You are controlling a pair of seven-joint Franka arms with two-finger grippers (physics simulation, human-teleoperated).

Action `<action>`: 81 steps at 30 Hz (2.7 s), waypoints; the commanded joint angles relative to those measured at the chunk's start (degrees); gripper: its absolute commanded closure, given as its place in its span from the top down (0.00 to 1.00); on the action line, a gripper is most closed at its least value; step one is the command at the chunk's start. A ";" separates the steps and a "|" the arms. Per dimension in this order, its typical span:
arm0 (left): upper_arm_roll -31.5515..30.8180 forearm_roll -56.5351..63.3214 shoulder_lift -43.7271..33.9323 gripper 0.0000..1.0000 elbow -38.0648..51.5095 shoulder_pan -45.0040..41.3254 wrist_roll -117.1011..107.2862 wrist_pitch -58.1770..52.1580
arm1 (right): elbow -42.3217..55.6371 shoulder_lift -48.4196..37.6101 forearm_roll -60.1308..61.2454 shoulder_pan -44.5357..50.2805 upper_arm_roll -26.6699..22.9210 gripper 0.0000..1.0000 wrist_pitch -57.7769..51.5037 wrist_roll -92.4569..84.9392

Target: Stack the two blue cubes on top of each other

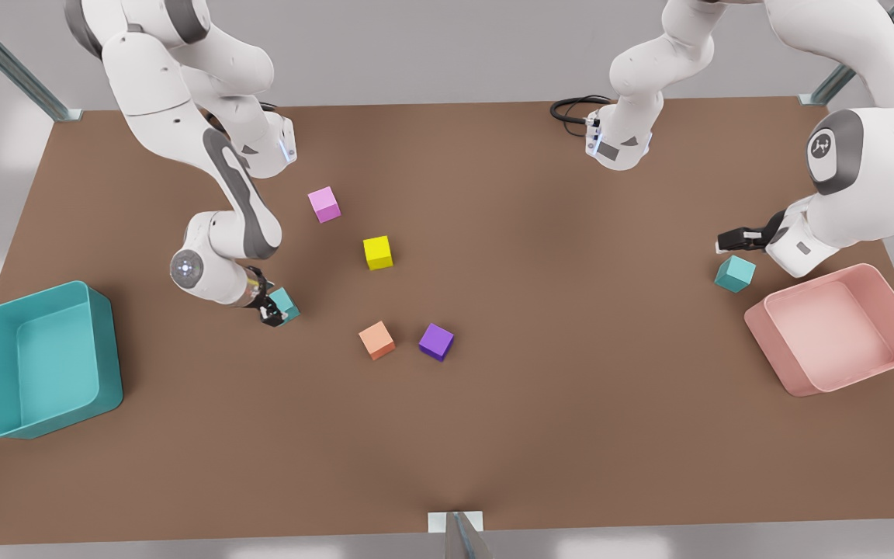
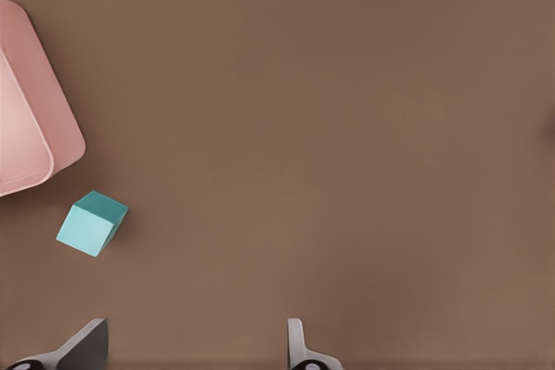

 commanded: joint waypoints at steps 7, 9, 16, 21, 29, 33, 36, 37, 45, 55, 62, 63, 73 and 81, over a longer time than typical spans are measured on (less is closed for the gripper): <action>-0.09 -0.05 -0.58 1.00 0.05 0.49 0.03 -0.21 | 1.34 3.13 -0.05 0.18 -0.08 1.00 0.41 1.46; -0.09 -0.05 -0.58 1.00 0.05 0.49 0.03 -0.38 | 1.69 4.01 -0.05 0.18 -0.08 1.00 0.41 1.46; -0.27 -0.05 -0.58 1.00 0.84 0.40 0.03 -0.56 | 2.75 6.56 -0.14 0.09 -0.17 1.00 0.68 -0.21; -0.27 -0.05 -0.58 1.00 0.84 0.49 0.12 -0.56 | 3.10 6.91 -0.14 0.09 -0.17 1.00 0.59 -1.52; -0.44 0.03 -0.67 1.00 0.84 0.23 0.03 -1.18 | 3.19 6.56 -0.05 -0.08 -0.17 0.66 0.06 -2.93; -0.44 -0.05 -0.67 1.00 0.84 0.14 0.03 -1.26 | 4.94 6.12 -0.05 -0.17 -0.43 0.63 -2.39 -3.81; -0.36 -0.05 -0.58 1.00 0.84 0.40 -0.06 -1.35 | 10.30 5.06 -0.05 -0.08 0.09 0.63 -9.69 -3.73; -0.36 0.03 -0.50 1.00 0.75 0.40 -0.06 -1.35 | 13.90 5.15 0.30 0.18 2.02 0.63 -12.15 -3.29; 0.08 6.71 6.01 1.00 -6.36 10.68 12.59 11.56 | 37.00 12.34 5.93 21.62 4.67 0.63 -13.21 12.78; 39.28 6.62 7.15 1.00 -26.93 -17.97 49.23 42.33 | 63.12 34.15 2.41 34.81 3.17 0.63 -12.86 30.64; 39.37 6.71 7.42 1.00 -34.05 -17.09 67.52 49.54 | 65.06 38.37 2.15 37.36 1.24 0.63 -10.84 30.73; 39.37 6.71 7.50 1.00 -34.05 -17.09 67.88 49.71 | 65.06 38.72 2.15 37.54 1.24 0.67 -10.49 30.73; 39.37 3.37 10.23 1.00 -37.39 -17.09 67.35 55.16 | 66.38 31.17 2.76 28.66 1.94 1.00 -24.71 29.24; 39.37 2.41 11.37 1.00 -37.92 -16.65 67.26 55.95 | 68.14 26.60 -18.68 -0.25 1.59 1.00 -53.11 -32.45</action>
